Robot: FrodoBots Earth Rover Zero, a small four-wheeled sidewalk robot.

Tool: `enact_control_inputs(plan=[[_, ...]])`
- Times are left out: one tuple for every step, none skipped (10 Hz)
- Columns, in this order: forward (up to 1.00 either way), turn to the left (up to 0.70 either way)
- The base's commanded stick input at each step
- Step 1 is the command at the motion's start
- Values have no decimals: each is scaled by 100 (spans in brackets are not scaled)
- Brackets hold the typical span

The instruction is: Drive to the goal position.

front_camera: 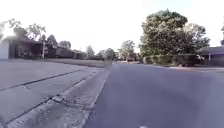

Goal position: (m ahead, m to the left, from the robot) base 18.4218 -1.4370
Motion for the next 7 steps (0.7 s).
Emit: enact_control_inputs(plan=[[100, 0], [100, 0], [100, 0], [100, 0], [100, 0], [100, 0], [100, 0]])
